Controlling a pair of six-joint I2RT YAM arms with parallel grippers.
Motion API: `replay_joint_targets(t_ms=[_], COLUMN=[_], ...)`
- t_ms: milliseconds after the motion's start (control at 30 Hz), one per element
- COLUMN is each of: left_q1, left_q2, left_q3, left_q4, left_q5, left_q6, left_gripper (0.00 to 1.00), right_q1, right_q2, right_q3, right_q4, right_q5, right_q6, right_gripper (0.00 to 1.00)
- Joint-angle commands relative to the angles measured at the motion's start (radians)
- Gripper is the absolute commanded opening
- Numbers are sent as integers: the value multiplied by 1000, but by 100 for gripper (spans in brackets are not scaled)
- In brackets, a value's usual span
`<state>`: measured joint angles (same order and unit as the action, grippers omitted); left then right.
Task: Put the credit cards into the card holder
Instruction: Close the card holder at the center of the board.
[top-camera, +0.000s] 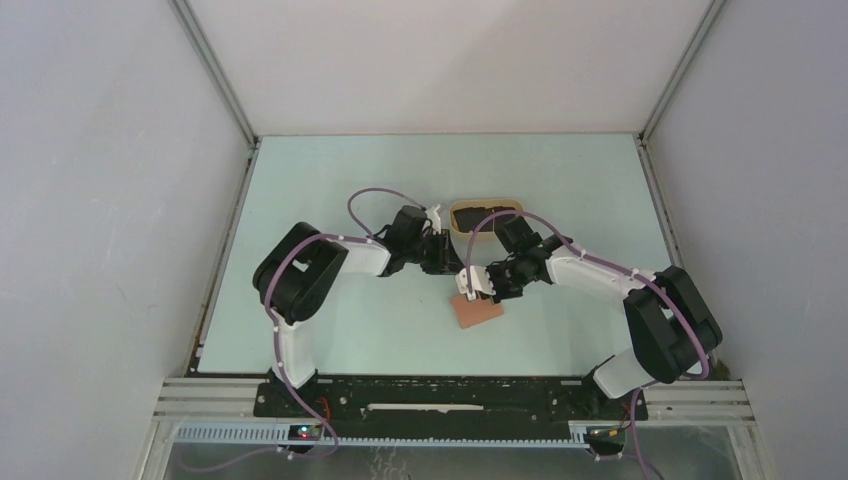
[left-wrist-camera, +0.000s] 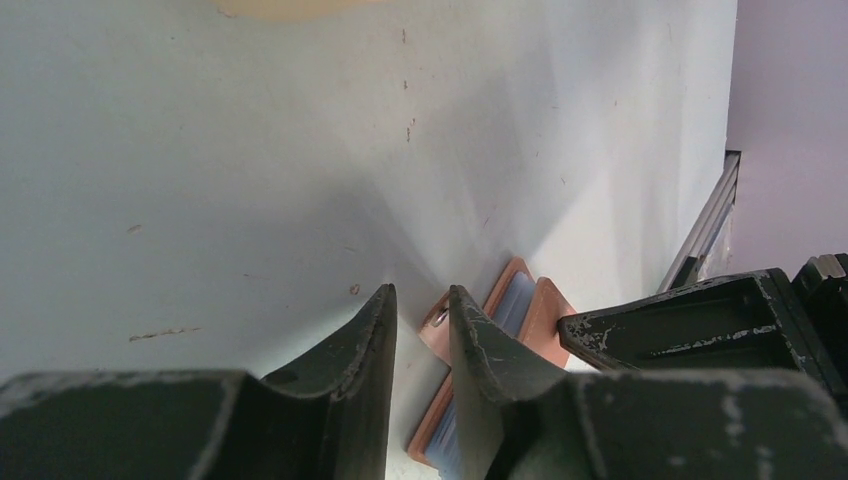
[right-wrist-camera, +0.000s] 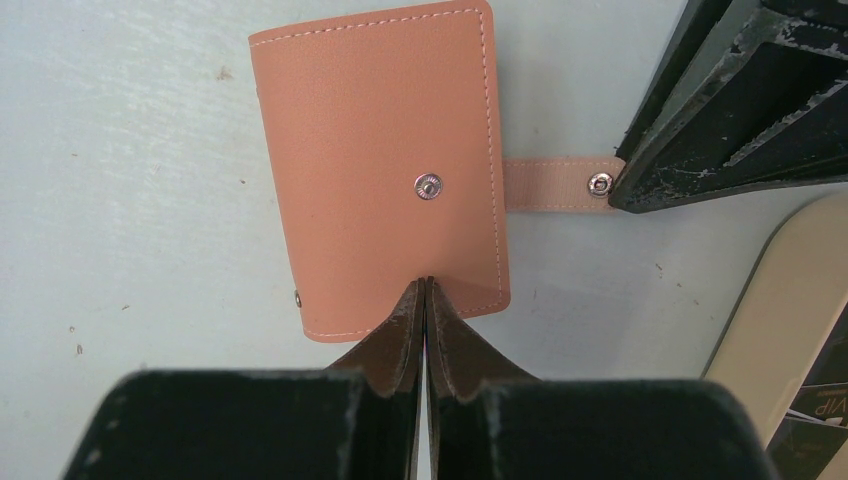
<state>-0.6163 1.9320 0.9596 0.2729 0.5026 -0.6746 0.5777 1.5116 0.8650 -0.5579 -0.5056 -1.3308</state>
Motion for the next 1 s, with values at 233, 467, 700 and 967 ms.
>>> replay_joint_targets(t_ms=[233, 467, 700, 967], left_q1=[0, 5, 7, 8], left_q2=[6, 7, 8, 5], left_q3=[49, 40, 36, 24], left_q4=[45, 68, 82, 118], left_q5=[67, 81, 89, 114], left_q6=[3, -9, -17, -23], left_gripper=[24, 19, 13, 0], right_q1=[13, 12, 13, 13], right_q2=[-5, -5, -5, -4], right_q3=[-6, -6, -6, -6], right_q4=[-28, -27, -30, -32], right_q5=[-15, -15, -15, -14], right_q6=[-15, -15, -15, -15], right_gripper=[8, 8, 8, 8])
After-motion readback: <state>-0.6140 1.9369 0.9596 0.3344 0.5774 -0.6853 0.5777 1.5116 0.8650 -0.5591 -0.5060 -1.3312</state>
